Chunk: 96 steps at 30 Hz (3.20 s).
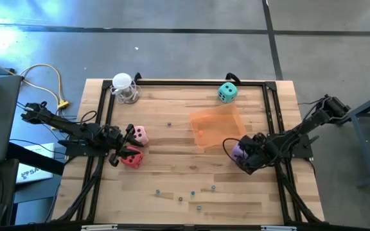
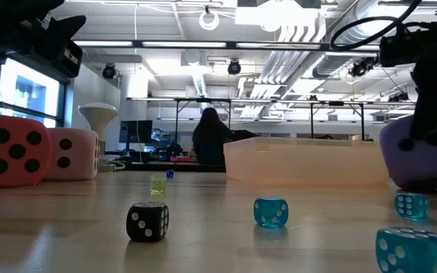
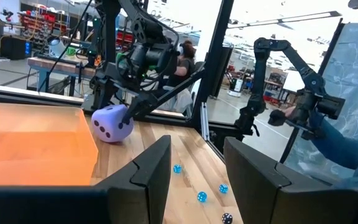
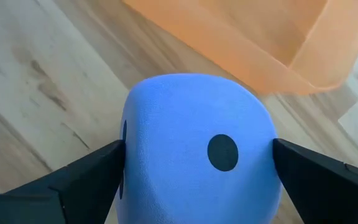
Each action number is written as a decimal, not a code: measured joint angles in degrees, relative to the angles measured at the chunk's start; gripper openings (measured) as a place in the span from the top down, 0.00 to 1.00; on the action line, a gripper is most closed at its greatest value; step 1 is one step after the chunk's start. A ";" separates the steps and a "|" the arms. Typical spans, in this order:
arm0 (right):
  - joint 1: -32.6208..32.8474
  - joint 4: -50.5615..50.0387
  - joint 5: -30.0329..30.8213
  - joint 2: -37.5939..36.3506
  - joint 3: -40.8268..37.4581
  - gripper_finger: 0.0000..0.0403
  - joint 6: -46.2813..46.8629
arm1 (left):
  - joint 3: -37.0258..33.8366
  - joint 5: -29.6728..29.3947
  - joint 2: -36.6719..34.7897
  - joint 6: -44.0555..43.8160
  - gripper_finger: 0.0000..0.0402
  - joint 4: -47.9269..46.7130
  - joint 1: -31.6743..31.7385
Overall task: Pick & Place Dice
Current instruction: Put the large violet dice into the orange bin
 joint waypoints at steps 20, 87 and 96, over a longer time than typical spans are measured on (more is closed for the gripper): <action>0.00 0.11 -0.35 0.07 -0.02 0.22 5.54 | 0.01 0.00 0.00 0.00 0.64 0.00 0.01; -2.73 50.97 21.92 -2.74 5.44 0.14 -58.86 | 0.00 -9.56 -0.02 11.44 0.64 6.88 0.07; -3.48 50.99 17.23 -2.75 5.44 0.14 -61.71 | 0.00 -9.58 0.00 12.75 0.64 6.85 0.06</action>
